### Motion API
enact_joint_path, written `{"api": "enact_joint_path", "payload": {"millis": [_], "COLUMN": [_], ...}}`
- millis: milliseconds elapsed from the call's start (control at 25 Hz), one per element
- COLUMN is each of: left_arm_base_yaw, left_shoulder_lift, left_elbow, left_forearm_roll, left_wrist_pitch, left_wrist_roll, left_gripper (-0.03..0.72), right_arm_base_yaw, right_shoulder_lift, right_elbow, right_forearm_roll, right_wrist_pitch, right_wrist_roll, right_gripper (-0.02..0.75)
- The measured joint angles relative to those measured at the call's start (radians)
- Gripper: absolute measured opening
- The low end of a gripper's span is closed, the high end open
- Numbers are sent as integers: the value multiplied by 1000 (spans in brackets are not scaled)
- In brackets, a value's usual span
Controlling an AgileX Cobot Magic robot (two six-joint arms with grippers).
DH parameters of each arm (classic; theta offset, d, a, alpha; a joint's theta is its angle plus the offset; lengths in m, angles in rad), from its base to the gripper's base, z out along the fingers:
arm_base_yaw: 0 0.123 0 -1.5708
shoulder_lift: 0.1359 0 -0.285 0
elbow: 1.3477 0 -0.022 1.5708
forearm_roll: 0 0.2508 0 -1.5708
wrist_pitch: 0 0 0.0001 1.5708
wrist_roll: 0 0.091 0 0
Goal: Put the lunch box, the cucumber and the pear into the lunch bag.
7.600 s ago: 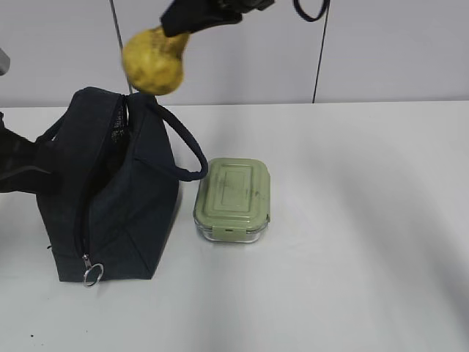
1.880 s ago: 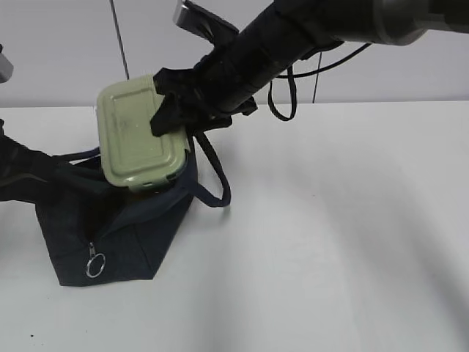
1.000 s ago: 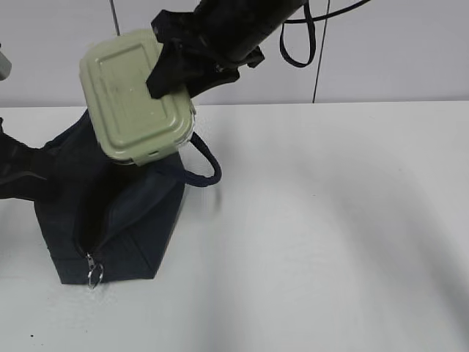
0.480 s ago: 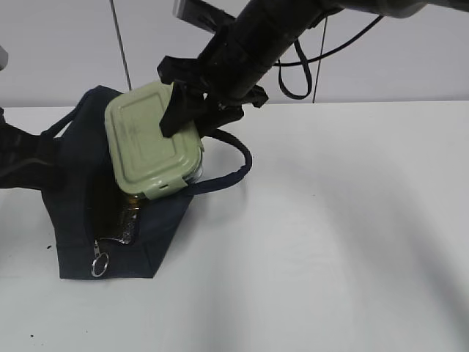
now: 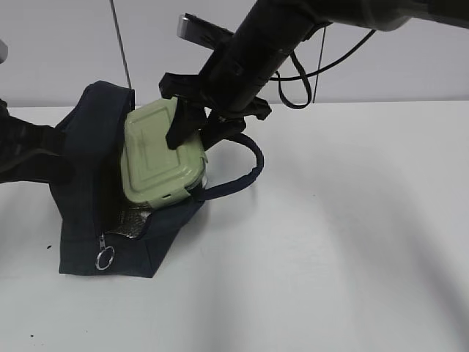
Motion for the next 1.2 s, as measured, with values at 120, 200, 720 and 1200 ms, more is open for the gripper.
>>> {"api": "enact_joint_path", "payload": {"millis": [120, 200, 720, 1200], "left_arm_base_yaw": [-38, -58, -69, -69], "left_shoulder_lift": [0, 0, 0, 0], "left_elbow": [0, 0, 0, 0], "left_forearm_roll": [0, 0, -4, -16], "left_wrist_pitch": [-2, -2, 20, 22], "left_wrist_roll": [4, 4, 4, 4], "left_gripper": [-15, -15, -15, -15], "right_arm_base_yaw": [25, 39, 97, 104], "right_shoulder_lift": [7, 16, 91, 96], "right_elbow": [0, 0, 0, 0], "right_forearm_roll": [54, 72, 141, 56], "right_wrist_pitch": [-37, -41, -106, -109], "right_wrist_roll": [0, 0, -75, -81], "right_gripper": [323, 323, 323, 323]}}
